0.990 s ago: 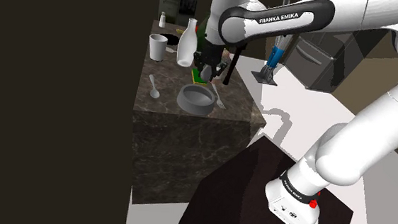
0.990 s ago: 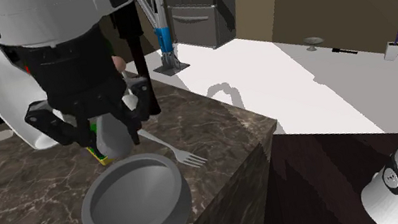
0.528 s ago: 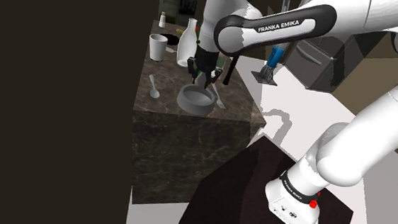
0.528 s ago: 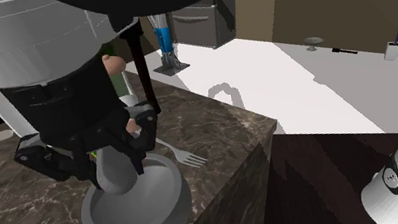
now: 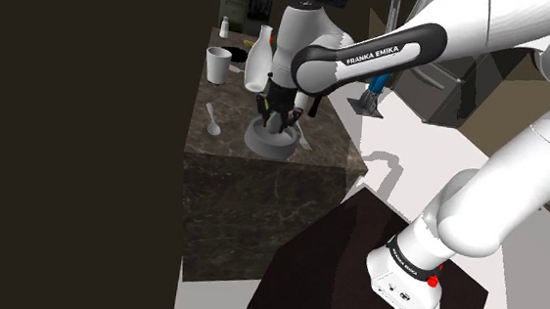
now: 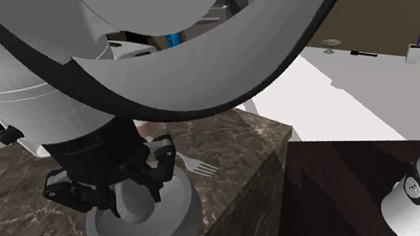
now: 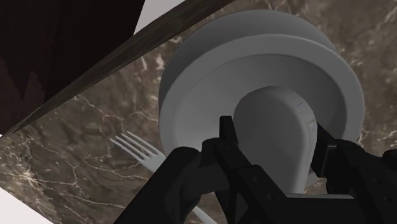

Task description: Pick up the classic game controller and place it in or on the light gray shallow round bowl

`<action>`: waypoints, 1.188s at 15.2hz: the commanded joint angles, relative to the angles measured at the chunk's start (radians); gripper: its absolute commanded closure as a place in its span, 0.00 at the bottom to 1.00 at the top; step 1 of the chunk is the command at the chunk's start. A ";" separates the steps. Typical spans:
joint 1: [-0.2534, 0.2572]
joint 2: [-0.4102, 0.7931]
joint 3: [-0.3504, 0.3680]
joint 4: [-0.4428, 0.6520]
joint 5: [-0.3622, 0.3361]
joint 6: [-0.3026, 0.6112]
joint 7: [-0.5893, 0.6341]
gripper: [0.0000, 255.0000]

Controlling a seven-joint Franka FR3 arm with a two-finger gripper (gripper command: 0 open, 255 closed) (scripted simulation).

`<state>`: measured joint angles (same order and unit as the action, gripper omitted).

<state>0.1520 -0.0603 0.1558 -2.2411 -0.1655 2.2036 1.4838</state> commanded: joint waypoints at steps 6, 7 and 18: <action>0.000 0.013 0.001 -0.012 -0.006 0.025 0.008 1.00; 0.000 0.013 0.001 -0.012 -0.006 0.025 0.008 1.00; 0.009 -0.046 0.007 0.054 0.019 -0.099 -0.008 0.00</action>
<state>0.1585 -0.0979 0.1612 -2.2080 -0.1509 2.1354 1.4782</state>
